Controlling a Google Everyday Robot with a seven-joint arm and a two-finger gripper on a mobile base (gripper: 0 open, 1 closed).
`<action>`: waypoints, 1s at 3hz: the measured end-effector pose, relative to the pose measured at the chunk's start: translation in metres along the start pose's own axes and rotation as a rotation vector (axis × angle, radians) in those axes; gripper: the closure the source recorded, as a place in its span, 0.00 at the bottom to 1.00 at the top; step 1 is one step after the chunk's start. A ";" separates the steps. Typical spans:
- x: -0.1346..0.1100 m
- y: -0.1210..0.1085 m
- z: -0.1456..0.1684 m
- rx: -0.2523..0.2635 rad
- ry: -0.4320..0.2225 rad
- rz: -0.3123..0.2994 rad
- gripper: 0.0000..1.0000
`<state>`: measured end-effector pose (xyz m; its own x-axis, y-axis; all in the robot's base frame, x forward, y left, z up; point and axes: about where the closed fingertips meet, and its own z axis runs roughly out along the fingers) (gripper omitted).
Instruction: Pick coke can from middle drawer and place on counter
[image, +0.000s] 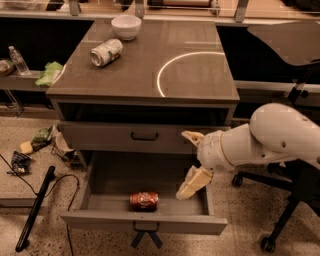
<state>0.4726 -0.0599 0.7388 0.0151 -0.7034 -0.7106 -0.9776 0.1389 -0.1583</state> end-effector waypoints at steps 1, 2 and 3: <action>0.027 -0.006 0.061 0.020 -0.112 0.056 0.00; 0.076 -0.014 0.139 -0.005 -0.157 0.136 0.00; 0.103 -0.014 0.188 -0.051 -0.152 0.181 0.00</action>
Offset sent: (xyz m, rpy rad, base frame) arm 0.0657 0.0541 -0.2111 0.2183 0.1203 -0.0844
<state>0.5277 -0.0031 0.5391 -0.1339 -0.5570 -0.8197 -0.9765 0.2153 0.0132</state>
